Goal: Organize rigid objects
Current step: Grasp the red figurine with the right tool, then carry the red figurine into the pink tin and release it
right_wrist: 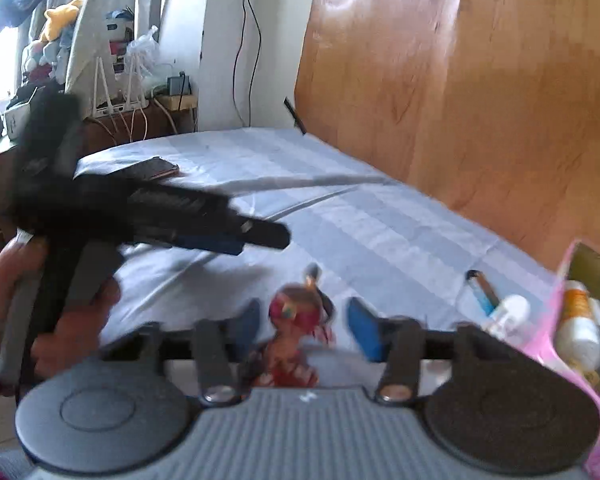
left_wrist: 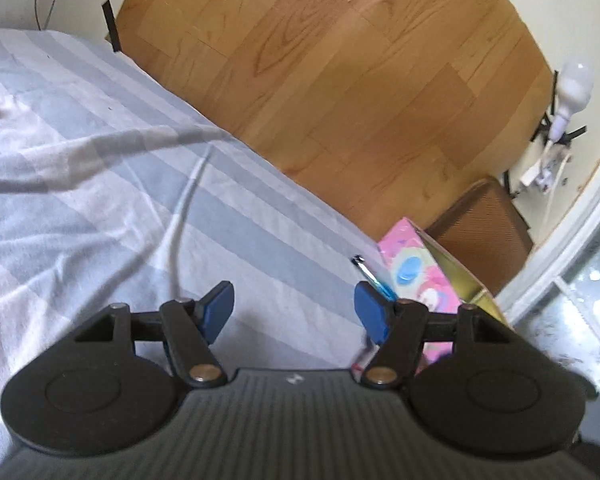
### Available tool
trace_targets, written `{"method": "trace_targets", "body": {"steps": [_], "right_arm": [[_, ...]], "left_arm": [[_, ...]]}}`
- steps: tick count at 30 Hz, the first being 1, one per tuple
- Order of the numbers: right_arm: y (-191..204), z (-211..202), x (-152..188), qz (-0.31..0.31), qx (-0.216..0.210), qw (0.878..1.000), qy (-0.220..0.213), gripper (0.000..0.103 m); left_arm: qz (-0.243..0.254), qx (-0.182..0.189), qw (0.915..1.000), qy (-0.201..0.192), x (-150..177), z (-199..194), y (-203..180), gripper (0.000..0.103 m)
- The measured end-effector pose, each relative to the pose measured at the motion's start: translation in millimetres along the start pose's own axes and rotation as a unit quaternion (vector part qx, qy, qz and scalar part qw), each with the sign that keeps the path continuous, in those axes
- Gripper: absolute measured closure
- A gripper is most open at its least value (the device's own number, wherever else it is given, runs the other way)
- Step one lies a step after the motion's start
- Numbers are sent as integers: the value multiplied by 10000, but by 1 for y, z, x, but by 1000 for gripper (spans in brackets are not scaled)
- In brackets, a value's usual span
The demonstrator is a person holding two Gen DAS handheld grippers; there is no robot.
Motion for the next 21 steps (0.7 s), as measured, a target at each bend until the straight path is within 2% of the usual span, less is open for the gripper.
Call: {"method": "trace_targets", "body": {"steps": [5, 8, 9, 11, 14, 15, 16, 17, 18, 19, 21], "right_arm": [[6, -18, 17, 370, 29, 9990, -240, 46], [6, -12, 25, 462, 14, 9988, -186, 46], [6, -8, 25, 505, 25, 9986, -142, 46], [5, 1, 25, 525, 38, 9986, -99, 44], [2, 15, 24, 489, 141, 9987, 10, 37], [-1, 22, 23, 519, 159, 9985, 83, 37], [-3, 29, 23, 559, 151, 9982, 166, 40], [-5, 35, 24, 627, 109, 9976, 265, 49], [-7, 38, 23, 709, 80, 9972, 216, 51], [-6, 37, 20, 714, 66, 9973, 175, 54], [-6, 29, 19, 639, 219, 9977, 31, 55]], "left_arm": [[-29, 295, 9994, 202, 16, -22, -12, 32], [226, 455, 9984, 257, 24, -31, -35, 32], [358, 493, 9978, 256, 26, -33, -43, 28], [709, 410, 9963, 244, 32, -34, -61, 20], [1112, 54, 9931, 381, 41, -18, -74, 23], [1170, -64, 9919, 491, 44, -9, -74, 40], [1201, -82, 9902, 705, 49, 2, -74, 69], [1075, 102, 9904, 863, 51, 10, -73, 71], [928, 148, 9916, 891, 49, 11, -70, 73], [931, 144, 9914, 911, 47, 11, -72, 75], [1078, 236, 9902, 851, 43, 5, -83, 75]]}}
Point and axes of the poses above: each gripper's, at about its wrist camera, not at the fingertips, and z roughly the way its jaws point, y to its left, x to its underside, the point moved 8 cm from there along z, roughly the way its jaws point, and after that the axes turned 9 degrees about -x, right-handed, at the moved point
